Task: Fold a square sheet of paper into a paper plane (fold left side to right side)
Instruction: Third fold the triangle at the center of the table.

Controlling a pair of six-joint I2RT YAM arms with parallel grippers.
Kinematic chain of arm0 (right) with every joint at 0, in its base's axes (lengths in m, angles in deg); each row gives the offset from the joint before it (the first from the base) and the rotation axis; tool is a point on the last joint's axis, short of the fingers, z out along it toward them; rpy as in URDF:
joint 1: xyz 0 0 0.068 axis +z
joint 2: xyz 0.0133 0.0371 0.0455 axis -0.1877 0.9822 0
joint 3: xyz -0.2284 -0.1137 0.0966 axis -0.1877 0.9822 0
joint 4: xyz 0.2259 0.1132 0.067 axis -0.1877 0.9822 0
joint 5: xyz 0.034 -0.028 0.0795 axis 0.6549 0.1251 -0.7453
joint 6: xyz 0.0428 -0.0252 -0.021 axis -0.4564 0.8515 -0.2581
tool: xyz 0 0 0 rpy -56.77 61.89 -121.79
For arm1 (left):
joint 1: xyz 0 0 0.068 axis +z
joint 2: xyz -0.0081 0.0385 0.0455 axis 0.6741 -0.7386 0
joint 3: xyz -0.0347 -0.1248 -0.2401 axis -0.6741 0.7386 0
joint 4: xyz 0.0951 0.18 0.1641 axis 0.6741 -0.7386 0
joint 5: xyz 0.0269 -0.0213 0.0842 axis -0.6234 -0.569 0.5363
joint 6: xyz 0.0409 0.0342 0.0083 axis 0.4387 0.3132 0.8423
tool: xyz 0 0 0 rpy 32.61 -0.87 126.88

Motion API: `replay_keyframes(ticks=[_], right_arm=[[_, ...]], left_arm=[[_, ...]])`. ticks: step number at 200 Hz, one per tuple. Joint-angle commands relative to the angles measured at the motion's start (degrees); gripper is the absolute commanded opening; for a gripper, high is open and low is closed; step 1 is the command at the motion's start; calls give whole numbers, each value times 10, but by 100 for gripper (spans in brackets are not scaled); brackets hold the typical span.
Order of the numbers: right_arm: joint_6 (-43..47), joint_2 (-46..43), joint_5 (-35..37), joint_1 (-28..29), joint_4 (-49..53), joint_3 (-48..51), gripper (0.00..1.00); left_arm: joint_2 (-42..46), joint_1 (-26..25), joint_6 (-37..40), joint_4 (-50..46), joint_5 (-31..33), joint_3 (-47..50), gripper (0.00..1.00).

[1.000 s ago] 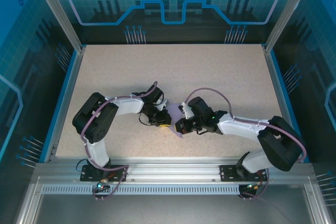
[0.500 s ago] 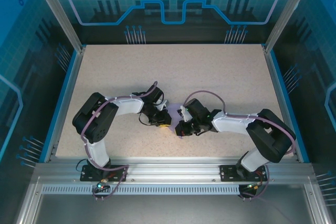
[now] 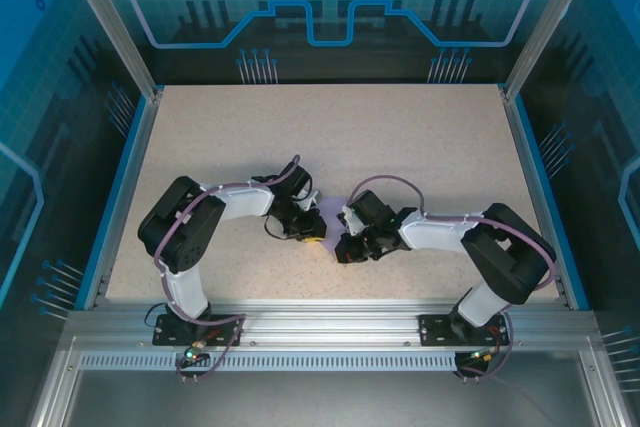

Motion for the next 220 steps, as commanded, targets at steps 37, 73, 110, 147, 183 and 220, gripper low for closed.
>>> replay_keyframes(ticks=[37,73,110,147,183,220], right_arm=[[-4,17,-5,10,18,-6,3],[-6,8,10,7,24,0,3],[3,-8,21,6,43,-10,3],[10,-18,25,3,54,-11,3],[13,-14,26,3,64,-13,4],[9,-1,32,1,78,-9,3]], left_arm=[[-28,-12,3,-37,47,11,20],[-28,-11,4,-36,48,11,20],[-28,-12,4,-38,48,11,20],[-27,-11,4,-38,50,11,20],[-28,-12,4,-38,51,10,20],[-29,-12,5,-40,53,11,20]])
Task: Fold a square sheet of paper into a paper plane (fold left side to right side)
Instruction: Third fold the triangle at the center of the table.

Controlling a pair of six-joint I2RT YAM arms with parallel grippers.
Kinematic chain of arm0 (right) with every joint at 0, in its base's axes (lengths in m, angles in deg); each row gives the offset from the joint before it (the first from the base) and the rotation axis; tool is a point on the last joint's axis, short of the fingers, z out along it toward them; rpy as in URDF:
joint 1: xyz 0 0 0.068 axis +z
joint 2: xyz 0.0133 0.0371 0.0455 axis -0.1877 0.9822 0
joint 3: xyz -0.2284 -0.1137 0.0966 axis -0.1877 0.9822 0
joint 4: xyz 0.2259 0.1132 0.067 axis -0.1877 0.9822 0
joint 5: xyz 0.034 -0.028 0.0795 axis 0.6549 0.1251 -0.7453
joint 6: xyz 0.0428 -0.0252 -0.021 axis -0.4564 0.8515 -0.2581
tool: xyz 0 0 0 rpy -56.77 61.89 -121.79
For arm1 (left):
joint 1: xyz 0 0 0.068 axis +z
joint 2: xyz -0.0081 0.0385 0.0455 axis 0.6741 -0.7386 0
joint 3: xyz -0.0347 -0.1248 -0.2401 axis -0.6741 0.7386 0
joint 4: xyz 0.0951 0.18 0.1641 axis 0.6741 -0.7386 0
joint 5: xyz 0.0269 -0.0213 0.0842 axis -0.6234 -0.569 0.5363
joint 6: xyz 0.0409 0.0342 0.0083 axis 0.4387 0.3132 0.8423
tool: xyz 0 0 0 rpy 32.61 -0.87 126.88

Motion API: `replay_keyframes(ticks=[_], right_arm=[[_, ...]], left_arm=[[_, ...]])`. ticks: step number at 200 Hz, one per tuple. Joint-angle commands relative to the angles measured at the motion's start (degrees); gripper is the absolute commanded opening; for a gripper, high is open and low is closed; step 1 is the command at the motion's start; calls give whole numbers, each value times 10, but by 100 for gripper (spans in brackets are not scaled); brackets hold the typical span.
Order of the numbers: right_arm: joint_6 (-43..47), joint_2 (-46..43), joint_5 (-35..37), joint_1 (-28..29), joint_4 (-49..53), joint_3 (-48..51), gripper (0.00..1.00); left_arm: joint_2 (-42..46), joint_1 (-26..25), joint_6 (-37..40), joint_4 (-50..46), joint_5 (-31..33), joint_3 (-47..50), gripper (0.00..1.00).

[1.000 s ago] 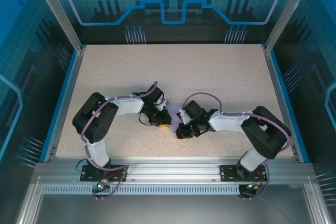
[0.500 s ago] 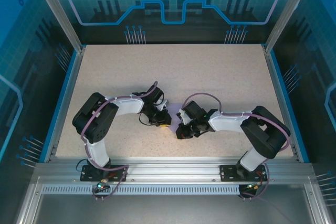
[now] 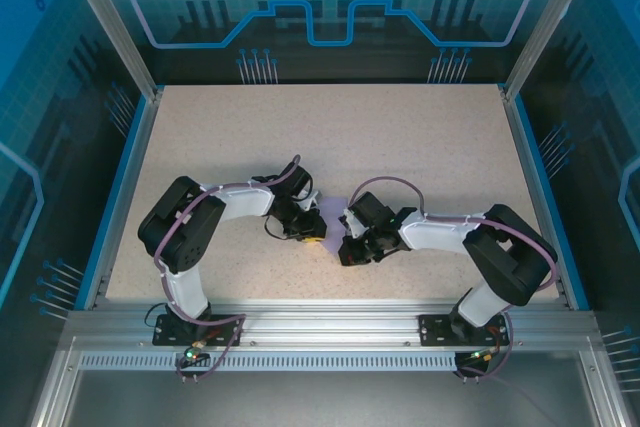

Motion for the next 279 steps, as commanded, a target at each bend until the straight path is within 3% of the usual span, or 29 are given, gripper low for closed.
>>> replay_keyframes(ticks=[1,146,219,279], right_arm=[[2,7,7,-3,33,-6,3],[6,9,17,-9,118,24,1],[-7,59,6,-29,69,36,0],[-1,65,0,-38,67,39,0]], left_arm=[[-29,-9,5,-38,49,11,20],[-27,-10,1,-34,44,10,20],[112,-11,4,-8,16,27,26],[140,-78,16,29,-17,55,22]])
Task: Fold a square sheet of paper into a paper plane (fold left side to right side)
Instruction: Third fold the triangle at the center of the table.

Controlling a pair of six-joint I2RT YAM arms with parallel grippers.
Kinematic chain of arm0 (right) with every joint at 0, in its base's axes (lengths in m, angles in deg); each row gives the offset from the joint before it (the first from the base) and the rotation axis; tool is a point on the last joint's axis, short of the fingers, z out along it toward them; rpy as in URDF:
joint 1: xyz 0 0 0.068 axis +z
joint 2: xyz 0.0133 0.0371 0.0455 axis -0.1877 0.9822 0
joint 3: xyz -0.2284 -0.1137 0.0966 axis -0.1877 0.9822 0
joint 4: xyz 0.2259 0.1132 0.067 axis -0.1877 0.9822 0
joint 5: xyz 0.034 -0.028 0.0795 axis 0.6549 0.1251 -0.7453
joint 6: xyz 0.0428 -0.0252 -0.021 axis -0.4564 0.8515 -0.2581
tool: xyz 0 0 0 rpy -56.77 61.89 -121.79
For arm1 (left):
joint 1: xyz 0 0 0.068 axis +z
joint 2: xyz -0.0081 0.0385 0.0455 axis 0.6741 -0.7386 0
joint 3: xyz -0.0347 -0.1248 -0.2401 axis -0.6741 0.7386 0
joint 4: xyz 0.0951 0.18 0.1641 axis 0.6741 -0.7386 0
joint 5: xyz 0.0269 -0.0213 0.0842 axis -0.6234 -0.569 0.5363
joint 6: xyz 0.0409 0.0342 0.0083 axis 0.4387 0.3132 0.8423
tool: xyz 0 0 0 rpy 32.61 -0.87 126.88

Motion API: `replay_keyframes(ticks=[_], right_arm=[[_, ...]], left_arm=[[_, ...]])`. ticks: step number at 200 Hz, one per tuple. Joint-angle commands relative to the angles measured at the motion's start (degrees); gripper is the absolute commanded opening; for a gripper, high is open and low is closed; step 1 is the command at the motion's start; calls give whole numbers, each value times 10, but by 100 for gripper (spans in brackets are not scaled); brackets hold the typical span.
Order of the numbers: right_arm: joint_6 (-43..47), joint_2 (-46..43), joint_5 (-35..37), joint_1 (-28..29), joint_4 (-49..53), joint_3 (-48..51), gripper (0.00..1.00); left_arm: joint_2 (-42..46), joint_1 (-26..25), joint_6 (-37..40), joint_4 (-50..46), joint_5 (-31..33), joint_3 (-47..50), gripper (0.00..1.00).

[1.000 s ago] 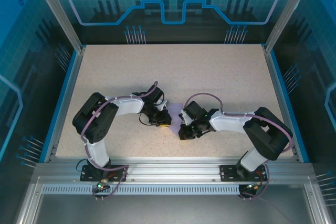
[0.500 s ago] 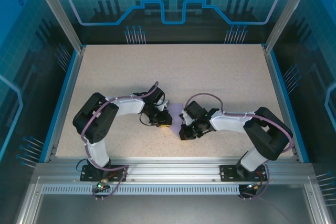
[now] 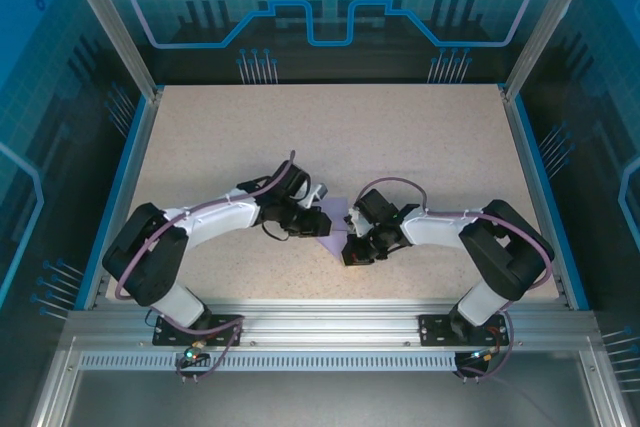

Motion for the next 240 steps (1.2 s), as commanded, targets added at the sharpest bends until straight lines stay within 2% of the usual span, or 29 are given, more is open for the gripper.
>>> replay_keyframes(ticks=[1,58,110,240], right_arm=[[1,44,53,-2,54,36,0],[3,48,51,-3,57,31,0],[3,48,51,-2,58,32,0],[11,52,57,-3,73,32,0]], left_arm=[[-6,-33,13,17,-23,20,22],[-63,-57,6,58,-25,15,16],[-116,-62,16,58,-21,-7,13],[-147,-57,24,9,62,-28,11]])
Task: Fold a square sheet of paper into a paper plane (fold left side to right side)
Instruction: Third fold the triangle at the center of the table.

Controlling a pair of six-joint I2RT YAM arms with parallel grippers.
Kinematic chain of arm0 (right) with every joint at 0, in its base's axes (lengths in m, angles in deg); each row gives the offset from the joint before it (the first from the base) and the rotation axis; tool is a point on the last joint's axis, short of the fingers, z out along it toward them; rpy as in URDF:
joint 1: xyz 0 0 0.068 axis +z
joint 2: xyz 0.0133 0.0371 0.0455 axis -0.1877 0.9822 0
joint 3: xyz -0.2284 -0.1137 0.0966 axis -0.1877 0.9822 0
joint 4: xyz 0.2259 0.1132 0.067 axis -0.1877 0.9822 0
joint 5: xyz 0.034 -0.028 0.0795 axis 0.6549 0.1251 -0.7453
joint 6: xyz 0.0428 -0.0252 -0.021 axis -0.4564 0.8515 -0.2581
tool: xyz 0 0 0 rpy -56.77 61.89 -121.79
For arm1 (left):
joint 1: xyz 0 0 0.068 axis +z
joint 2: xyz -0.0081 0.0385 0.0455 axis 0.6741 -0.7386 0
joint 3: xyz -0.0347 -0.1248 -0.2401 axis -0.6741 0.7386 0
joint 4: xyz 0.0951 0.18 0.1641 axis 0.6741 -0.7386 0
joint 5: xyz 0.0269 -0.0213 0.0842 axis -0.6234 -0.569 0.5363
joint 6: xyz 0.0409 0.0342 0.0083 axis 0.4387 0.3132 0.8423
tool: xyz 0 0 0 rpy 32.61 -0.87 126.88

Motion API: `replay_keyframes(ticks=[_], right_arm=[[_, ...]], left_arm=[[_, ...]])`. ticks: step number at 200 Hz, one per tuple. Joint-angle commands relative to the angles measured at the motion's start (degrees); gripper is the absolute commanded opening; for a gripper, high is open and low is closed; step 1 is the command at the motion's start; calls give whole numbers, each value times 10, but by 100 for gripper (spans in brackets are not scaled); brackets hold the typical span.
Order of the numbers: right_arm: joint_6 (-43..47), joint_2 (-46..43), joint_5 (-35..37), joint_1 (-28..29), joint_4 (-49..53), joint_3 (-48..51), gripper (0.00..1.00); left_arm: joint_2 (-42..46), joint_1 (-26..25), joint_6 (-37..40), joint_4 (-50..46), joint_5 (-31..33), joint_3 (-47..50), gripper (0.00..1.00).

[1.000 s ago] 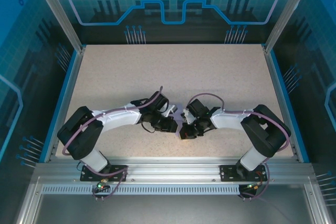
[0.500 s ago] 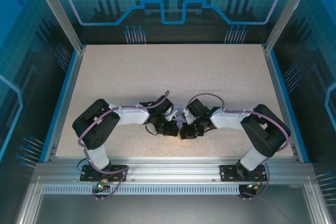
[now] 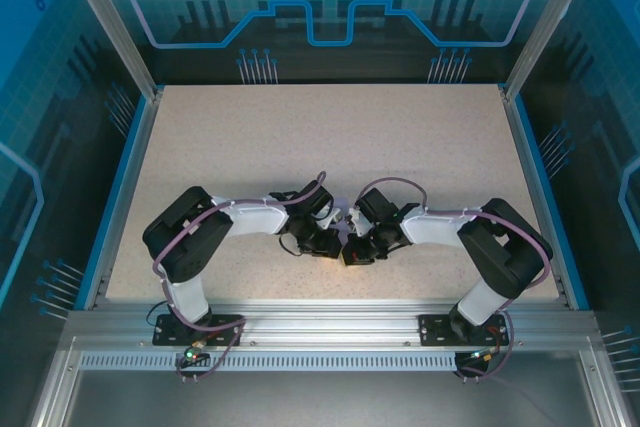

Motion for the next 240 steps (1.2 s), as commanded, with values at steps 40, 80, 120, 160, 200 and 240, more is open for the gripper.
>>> replay_keyframes(ticks=[40,80,120,160,200,240], right_arm=[[11,43,72,4,77,37,0],[12,42,72,4,82,35,0],[13,41,72,3,88,36,0],[15,38,69,3,94,37,0],[16,37,69,3,97,37,0],[16,32,70,4,101,38,0]], left_arm=[[-16,21,11,-25,55,-2,11],[-13,48,28,-31,55,0,10],[-13,74,50,-46,66,0,10],[-11,106,71,-57,74,3,10],[-14,130,87,-71,80,-10,10],[-16,149,102,-83,91,-13,10]])
